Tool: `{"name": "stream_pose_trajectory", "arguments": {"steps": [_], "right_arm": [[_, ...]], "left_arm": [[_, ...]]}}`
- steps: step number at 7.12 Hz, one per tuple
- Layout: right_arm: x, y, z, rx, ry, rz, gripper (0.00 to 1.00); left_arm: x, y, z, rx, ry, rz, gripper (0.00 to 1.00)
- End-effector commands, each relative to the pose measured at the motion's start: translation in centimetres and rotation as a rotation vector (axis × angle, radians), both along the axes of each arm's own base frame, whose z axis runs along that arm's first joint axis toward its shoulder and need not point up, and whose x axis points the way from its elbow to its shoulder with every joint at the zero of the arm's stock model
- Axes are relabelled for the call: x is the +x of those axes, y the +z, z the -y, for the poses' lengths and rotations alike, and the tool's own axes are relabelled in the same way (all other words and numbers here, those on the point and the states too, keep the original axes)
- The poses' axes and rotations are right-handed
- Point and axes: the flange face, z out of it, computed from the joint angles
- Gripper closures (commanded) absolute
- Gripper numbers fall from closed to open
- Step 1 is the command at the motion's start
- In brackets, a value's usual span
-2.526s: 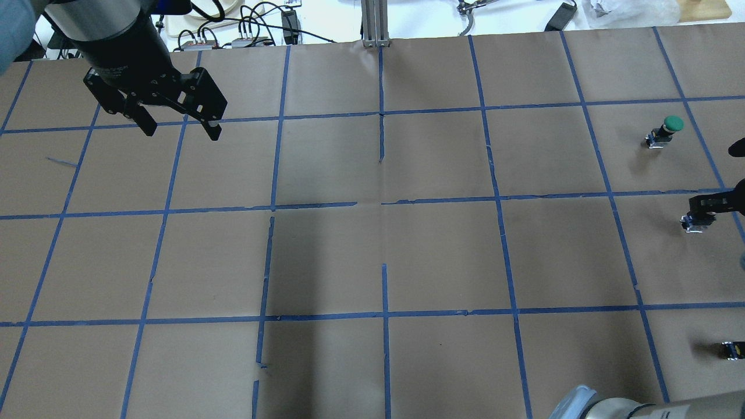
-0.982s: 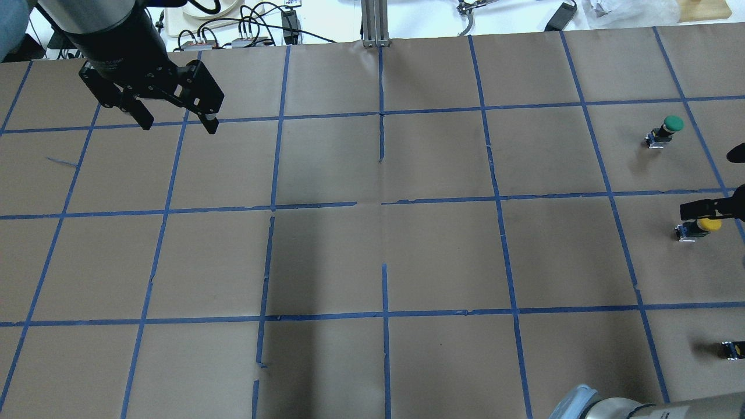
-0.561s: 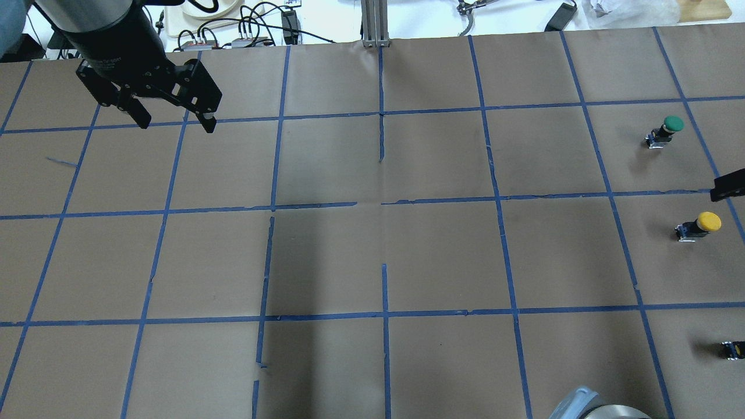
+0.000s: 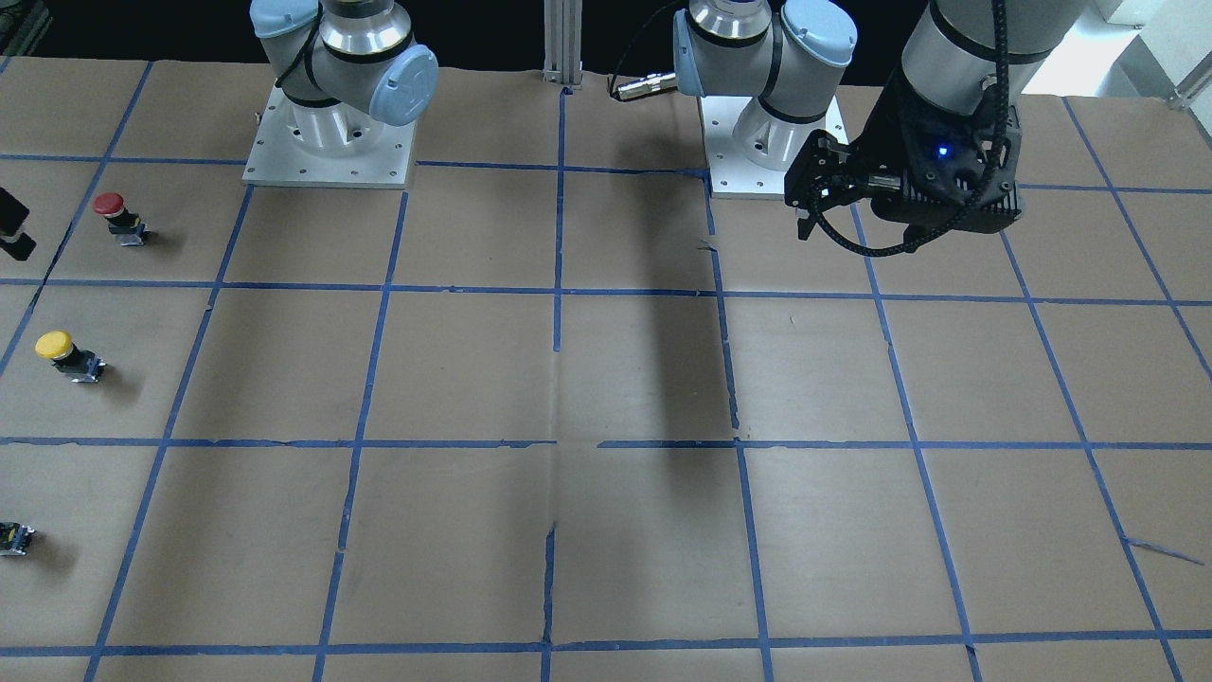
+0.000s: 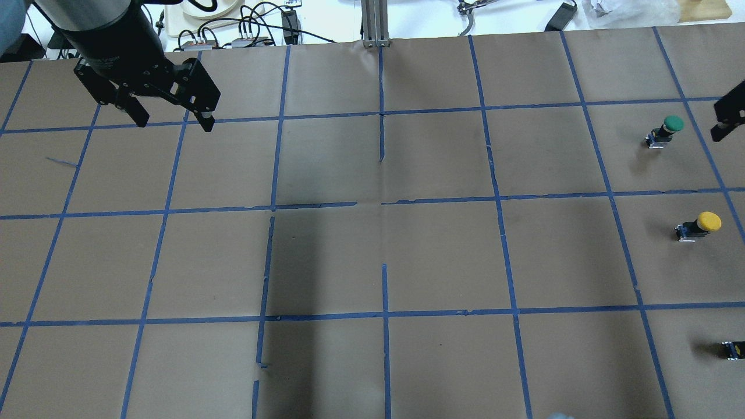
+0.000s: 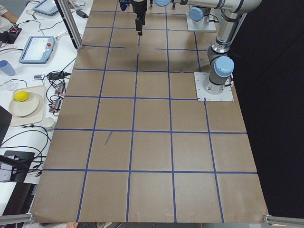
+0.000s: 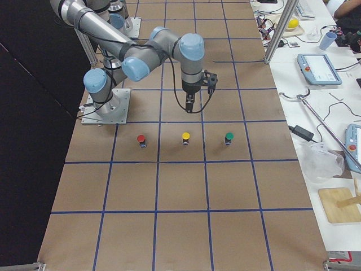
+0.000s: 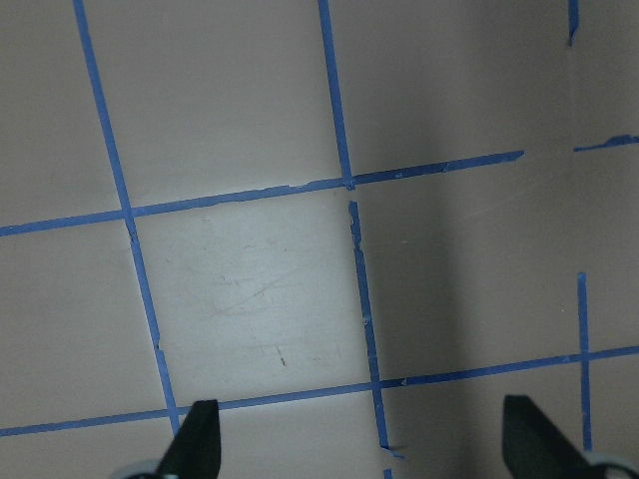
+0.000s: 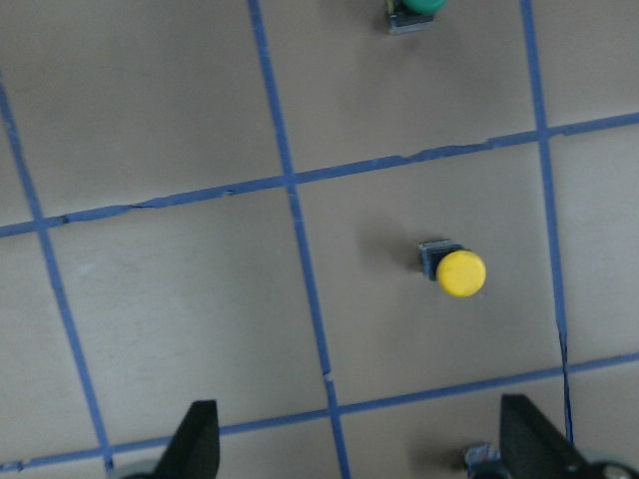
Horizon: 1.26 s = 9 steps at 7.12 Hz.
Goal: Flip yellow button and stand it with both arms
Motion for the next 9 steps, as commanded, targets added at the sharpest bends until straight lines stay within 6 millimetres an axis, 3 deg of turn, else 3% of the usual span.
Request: {"name": "stream_pose_trajectory", "arguments": {"steps": [1, 2, 3, 5, 7, 9], "right_arm": [[14.4, 3.0, -1.6, 0.028, 0.002, -0.028, 0.0], [19.2, 4.0, -3.1, 0.005, 0.09, -0.033, 0.0], [22.2, 3.8, -4.2, 0.006, 0.113, -0.035, 0.0], [22.7, -0.1, -5.1, 0.043, 0.113, -0.015, 0.0], [23.4, 0.4, -4.6, 0.004, 0.115, 0.06, 0.0], [22.5, 2.2, -4.1, -0.02, 0.098, 0.046, 0.0]], "left_arm": [[1.5, 0.1, 0.2, 0.0, 0.029, 0.0, 0.0], [2.5, 0.2, 0.4, -0.002, 0.047, -0.005, 0.0], [2.4, 0.0, -0.1, 0.003, 0.045, -0.002, 0.0], [2.1, 0.0, 0.3, 0.001, 0.045, -0.004, 0.0], [0.2, 1.1, -1.1, -0.009, 0.01, -0.004, 0.0], [-1.2, 2.2, -2.9, -0.029, -0.016, 0.001, 0.0]]}}
